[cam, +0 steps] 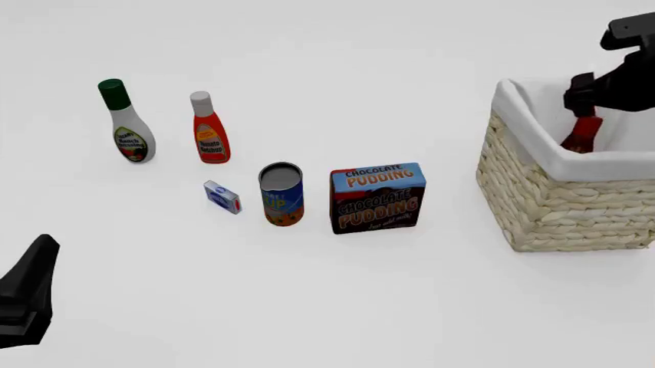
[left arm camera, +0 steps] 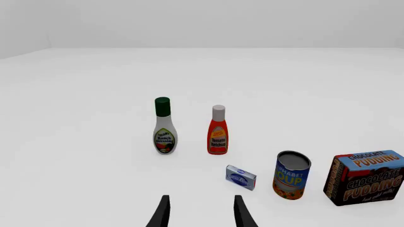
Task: Pick the bbq sauce and place it in the basket.
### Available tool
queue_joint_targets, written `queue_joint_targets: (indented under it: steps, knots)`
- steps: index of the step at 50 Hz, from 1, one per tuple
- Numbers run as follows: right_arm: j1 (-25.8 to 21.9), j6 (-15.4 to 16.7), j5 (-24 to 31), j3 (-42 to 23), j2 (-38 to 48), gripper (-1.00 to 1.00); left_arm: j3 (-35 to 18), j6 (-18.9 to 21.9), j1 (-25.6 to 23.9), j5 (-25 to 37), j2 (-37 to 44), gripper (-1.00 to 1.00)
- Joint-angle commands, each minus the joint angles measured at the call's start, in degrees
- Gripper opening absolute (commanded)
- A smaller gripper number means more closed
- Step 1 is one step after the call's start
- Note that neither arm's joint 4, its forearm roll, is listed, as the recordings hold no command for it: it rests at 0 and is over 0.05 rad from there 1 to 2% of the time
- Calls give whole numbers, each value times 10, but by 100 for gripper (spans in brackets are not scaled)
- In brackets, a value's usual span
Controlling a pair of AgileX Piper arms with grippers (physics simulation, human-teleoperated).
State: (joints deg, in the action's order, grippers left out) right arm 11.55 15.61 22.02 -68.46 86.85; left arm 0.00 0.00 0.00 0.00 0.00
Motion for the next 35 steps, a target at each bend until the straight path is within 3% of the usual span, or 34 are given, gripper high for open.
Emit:
queue_joint_targets:
  steps: [1,35]
  knots:
    - [-11,-2,22,-11,-30,100,0,0,0,0,0,100]
    - [-21,2,92,-65,-129,100,0,0,0,0,0,100]
